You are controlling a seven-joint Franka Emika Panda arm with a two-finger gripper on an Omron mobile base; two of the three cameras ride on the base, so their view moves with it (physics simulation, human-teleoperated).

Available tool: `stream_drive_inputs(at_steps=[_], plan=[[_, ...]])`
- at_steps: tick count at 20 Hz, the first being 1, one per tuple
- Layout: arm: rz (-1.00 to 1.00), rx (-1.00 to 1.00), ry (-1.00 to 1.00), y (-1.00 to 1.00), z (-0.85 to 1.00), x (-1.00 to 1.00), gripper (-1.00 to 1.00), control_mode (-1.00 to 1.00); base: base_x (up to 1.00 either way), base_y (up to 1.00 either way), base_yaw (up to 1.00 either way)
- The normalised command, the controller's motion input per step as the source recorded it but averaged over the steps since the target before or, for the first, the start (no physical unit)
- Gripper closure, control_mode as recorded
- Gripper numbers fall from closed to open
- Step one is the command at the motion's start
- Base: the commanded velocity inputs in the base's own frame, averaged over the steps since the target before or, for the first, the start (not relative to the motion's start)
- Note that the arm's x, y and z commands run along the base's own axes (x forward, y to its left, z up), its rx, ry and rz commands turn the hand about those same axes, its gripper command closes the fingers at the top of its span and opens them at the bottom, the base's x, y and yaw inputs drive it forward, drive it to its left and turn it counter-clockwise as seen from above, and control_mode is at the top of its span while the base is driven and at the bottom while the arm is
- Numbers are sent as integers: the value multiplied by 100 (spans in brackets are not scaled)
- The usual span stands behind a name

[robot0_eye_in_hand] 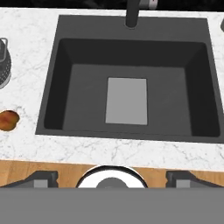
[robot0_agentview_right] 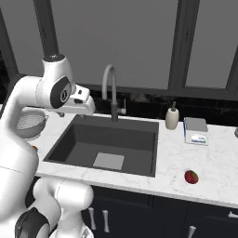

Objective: Put the colander in the sink, put the peach, mango in the colander, and turn on the sink faucet and pour water over the colander.

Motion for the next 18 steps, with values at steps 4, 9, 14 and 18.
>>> stream_drive_inputs(at_steps=[4, 9, 14, 18], plan=[[0, 0, -1, 8, -16, -19, -100, -100, 0, 0, 0], [0, 0, -3, 18, -21, -6, -100, -100, 0, 0, 0], [0, 0, -1, 38, -25, 0, -100, -100, 0, 0, 0], [0, 0, 0, 57, -6, 0, -100, -100, 0, 0, 0]])
